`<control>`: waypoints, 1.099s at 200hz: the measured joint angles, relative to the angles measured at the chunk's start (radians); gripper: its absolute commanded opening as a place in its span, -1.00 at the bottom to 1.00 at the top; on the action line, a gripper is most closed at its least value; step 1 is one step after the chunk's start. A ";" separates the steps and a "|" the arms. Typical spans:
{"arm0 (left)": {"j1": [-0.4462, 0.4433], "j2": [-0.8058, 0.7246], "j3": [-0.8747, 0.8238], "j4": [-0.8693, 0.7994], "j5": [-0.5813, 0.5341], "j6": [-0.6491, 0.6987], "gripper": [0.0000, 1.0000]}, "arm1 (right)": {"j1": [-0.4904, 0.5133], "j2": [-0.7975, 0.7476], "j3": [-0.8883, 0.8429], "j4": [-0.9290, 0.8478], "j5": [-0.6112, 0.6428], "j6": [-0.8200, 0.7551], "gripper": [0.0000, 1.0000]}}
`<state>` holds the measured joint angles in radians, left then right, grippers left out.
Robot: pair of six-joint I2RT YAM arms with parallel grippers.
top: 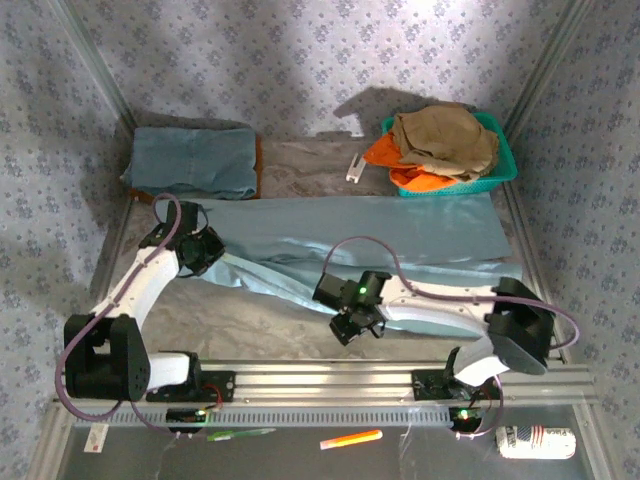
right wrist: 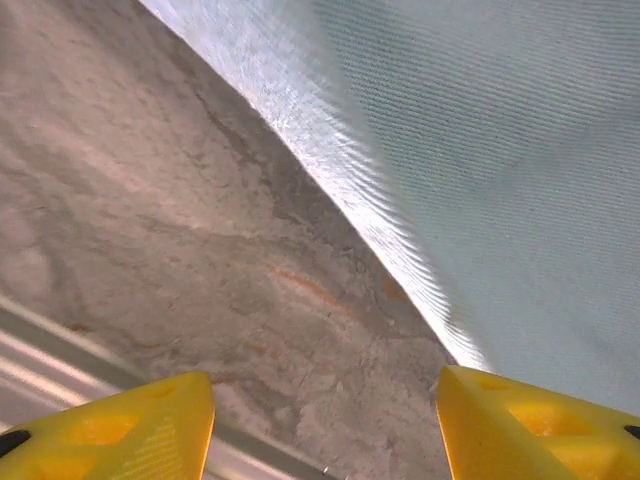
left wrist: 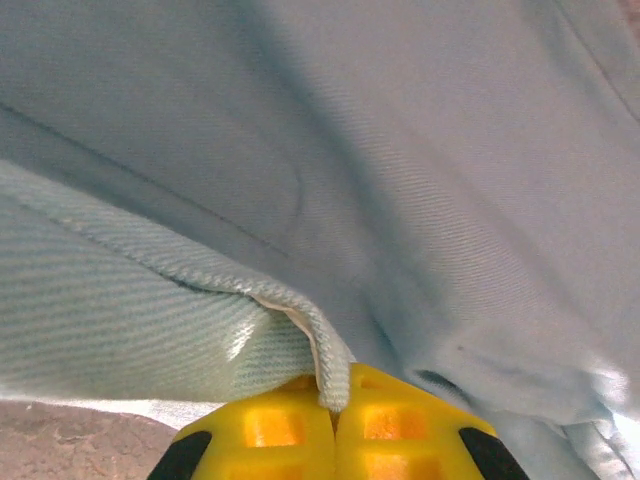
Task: Fold and stack the trousers
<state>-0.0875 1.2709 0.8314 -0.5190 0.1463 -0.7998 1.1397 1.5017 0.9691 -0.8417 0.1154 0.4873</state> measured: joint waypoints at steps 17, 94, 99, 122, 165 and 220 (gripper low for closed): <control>0.000 -0.004 0.008 -0.001 0.000 0.008 -1.00 | -0.003 0.056 0.008 -0.002 0.040 -0.007 0.21; 0.000 -0.023 0.008 -0.005 -0.004 0.030 -1.00 | -0.156 0.146 0.023 0.047 0.107 -0.082 -0.12; 0.000 -0.021 0.008 -0.005 -0.004 0.032 -1.00 | -0.182 0.152 0.023 0.054 0.106 -0.093 -0.12; 0.000 -0.002 0.013 -0.003 -0.004 0.034 -1.00 | -0.305 0.170 0.045 0.074 0.085 -0.138 0.03; 0.000 0.008 0.012 0.004 -0.001 0.037 -1.00 | -0.448 0.294 0.194 0.090 0.072 -0.163 0.00; 0.000 -0.004 -0.072 0.052 0.000 0.036 -1.00 | -0.475 0.206 0.185 0.018 0.097 -0.060 0.13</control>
<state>-0.0872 1.2671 0.7589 -0.4667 0.1459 -0.7635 0.6651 1.7081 1.1538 -0.8242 0.2119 0.4274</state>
